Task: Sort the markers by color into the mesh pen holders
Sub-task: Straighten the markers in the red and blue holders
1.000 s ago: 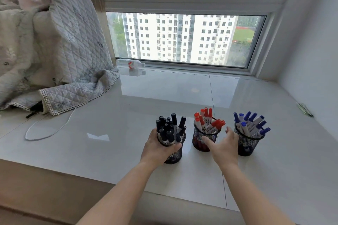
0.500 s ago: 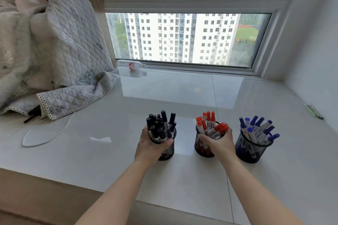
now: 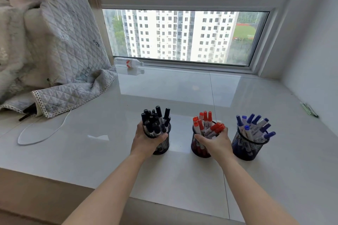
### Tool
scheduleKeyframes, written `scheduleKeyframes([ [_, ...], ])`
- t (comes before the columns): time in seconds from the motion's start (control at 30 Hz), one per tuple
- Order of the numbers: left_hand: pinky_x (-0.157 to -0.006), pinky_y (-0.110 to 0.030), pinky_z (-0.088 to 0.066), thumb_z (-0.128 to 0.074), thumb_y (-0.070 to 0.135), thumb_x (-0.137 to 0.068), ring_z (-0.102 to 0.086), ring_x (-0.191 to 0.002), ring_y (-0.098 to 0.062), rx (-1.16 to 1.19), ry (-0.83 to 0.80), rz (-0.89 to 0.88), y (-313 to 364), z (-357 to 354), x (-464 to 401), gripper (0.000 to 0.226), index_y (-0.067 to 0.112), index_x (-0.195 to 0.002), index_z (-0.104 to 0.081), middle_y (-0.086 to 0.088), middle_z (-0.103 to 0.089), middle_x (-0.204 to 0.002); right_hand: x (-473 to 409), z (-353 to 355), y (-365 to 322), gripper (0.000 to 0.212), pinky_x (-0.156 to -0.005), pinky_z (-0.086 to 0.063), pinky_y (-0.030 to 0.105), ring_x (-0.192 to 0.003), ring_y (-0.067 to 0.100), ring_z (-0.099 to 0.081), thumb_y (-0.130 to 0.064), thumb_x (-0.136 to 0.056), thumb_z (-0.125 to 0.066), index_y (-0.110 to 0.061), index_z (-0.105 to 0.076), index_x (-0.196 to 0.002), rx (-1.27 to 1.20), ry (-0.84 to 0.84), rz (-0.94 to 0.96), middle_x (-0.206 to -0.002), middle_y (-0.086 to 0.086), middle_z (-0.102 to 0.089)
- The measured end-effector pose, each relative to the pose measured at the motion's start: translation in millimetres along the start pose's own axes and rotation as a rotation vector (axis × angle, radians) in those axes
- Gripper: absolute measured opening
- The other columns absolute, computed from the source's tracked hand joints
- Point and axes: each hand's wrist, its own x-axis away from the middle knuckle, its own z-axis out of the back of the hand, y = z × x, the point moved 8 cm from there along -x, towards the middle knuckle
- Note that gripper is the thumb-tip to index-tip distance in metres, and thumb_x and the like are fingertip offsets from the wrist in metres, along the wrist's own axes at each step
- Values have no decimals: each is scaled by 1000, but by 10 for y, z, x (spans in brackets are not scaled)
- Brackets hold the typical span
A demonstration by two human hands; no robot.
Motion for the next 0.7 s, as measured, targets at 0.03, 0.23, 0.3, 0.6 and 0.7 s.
scheduleKeyframes([
  [0.03, -85, -25, -40, -82, 39, -59, -53, -106, -10, 9, -7, -2, 0, 1, 6, 83, 38, -127, -33, 16, -55, -112, 26, 5, -5, 59, -67, -39, 26, -78, -3, -48, -41, -59, -82, -33, -35, -95, 3, -4, 2, -90, -17, -52],
  [0.23, -105, -37, -37, -80, 39, -67, -40, -127, -18, -66, 53, 100, -212, 6, 286, 100, 18, -144, -19, 0, -31, -141, 239, 34, -19, 57, -58, -35, 16, -80, -7, -48, -42, -59, -81, -35, -36, -93, 20, -11, 16, -91, -18, -53],
  [0.3, -100, -32, -38, -76, 37, -71, -44, -122, -19, -84, 121, 147, -307, 11, 458, 90, 14, -141, -26, -3, -35, -136, 323, 37, -16, 58, -58, -35, 15, -79, -7, -48, -42, -59, -81, -36, -36, -94, 19, -14, 24, -90, -20, -53],
  [0.6, -65, -7, -39, -54, 28, -91, -57, -86, 4, -1, -4, -125, 216, -368, 917, 8, 35, -91, -58, 14, -63, -92, 713, 61, 3, 62, -78, -45, 28, -90, 11, -53, -42, -59, -82, -29, -39, -102, 27, -14, 78, -95, -13, -54],
  [0.7, -63, -5, -43, -51, 30, -93, -60, -80, 3, 56, -47, -167, 340, -445, 1005, 11, 31, -89, -62, 15, -65, -83, 805, 74, 16, 65, -83, -47, 31, -94, 13, -54, -43, -58, -81, -29, -38, -105, 28, -16, 78, -100, -9, -54],
])
